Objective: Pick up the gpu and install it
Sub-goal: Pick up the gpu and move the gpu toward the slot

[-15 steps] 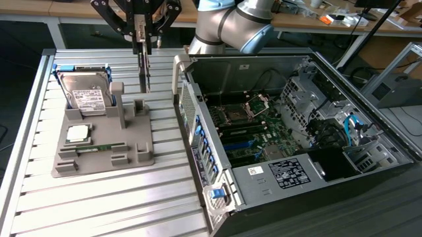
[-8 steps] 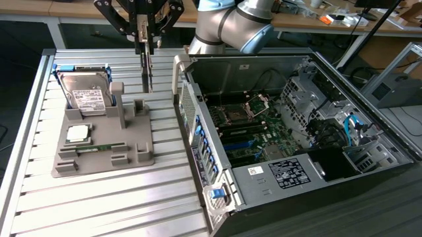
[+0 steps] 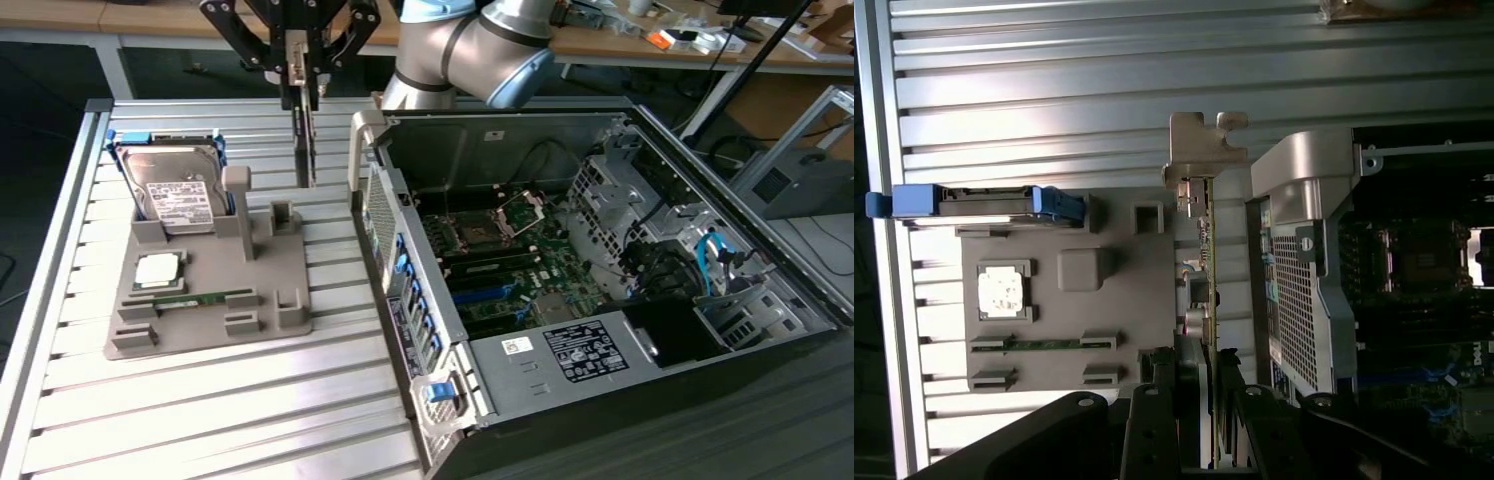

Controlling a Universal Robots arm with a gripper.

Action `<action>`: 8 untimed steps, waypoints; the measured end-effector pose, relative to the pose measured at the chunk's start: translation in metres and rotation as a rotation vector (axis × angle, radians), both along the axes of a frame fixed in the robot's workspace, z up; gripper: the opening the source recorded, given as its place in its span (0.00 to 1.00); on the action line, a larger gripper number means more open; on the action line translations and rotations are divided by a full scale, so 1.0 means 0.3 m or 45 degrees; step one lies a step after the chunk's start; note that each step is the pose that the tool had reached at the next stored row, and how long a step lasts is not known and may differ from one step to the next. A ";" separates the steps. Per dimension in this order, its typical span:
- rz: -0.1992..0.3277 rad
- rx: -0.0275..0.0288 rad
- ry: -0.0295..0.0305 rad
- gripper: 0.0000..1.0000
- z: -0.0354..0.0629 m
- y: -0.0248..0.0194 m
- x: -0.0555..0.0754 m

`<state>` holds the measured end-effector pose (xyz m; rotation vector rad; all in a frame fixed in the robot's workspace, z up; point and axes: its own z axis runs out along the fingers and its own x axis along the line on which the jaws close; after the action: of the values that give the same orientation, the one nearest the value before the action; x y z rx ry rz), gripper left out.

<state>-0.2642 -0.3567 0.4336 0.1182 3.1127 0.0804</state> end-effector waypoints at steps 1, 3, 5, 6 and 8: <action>0.000 -0.0008 0.0002 0.27 0.000 0.000 0.006; 0.000 -0.0015 0.0003 0.27 0.000 0.000 0.014; 0.000 -0.0020 0.0003 0.27 0.000 0.000 0.018; 0.000 -0.0023 0.0003 0.27 0.000 0.000 0.020; 0.000 -0.0026 0.0002 0.27 0.000 0.000 0.025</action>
<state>-0.2567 -0.3567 0.4335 0.1181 3.1129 0.0772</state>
